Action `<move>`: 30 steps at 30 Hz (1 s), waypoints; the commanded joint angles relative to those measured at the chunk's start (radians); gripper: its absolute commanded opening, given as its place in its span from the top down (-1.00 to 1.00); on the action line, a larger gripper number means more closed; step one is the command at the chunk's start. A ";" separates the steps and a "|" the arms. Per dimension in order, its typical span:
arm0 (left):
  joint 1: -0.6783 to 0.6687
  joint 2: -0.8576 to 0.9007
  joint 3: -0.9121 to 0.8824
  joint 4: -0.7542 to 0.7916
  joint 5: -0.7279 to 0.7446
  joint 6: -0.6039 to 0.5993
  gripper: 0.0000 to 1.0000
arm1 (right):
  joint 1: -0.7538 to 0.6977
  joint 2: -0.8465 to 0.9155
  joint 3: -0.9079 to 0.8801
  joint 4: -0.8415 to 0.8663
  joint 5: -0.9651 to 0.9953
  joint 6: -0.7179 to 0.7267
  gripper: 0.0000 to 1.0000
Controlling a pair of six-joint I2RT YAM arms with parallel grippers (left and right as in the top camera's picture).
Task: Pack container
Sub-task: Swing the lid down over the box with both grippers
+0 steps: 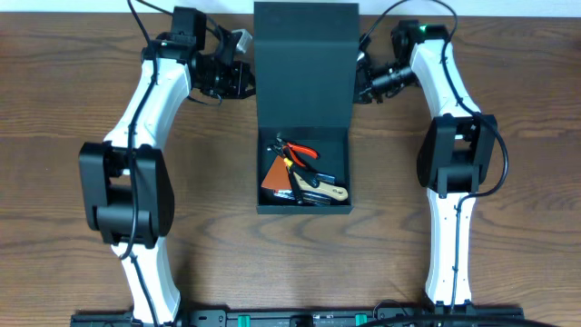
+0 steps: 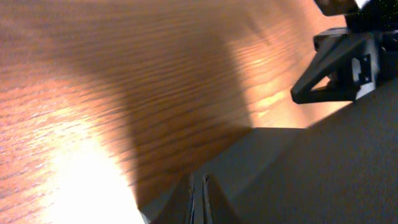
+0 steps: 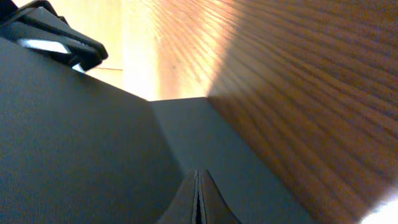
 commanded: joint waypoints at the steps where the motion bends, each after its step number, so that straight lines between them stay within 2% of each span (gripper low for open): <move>1: -0.013 -0.047 0.027 -0.019 0.031 -0.005 0.89 | 0.008 -0.002 0.092 -0.049 -0.017 -0.059 0.98; 7: -0.036 -0.098 0.027 -0.068 0.034 -0.005 0.88 | 0.009 -0.002 0.241 -0.229 0.126 -0.064 0.98; 15: -0.067 -0.232 0.027 -0.315 0.034 0.025 0.88 | 0.000 -0.090 0.252 -0.229 0.310 0.068 0.98; 20: -0.067 -0.318 0.027 -0.481 0.012 0.026 0.89 | -0.003 -0.149 0.252 -0.229 0.443 0.094 0.96; 26: -0.067 -0.354 0.027 -0.550 -0.356 0.026 0.89 | -0.004 -0.176 0.252 -0.227 0.806 0.150 0.89; 30: -0.072 -0.354 0.027 -0.506 -0.498 0.072 0.89 | -0.023 -0.203 0.252 -0.193 0.951 0.214 0.90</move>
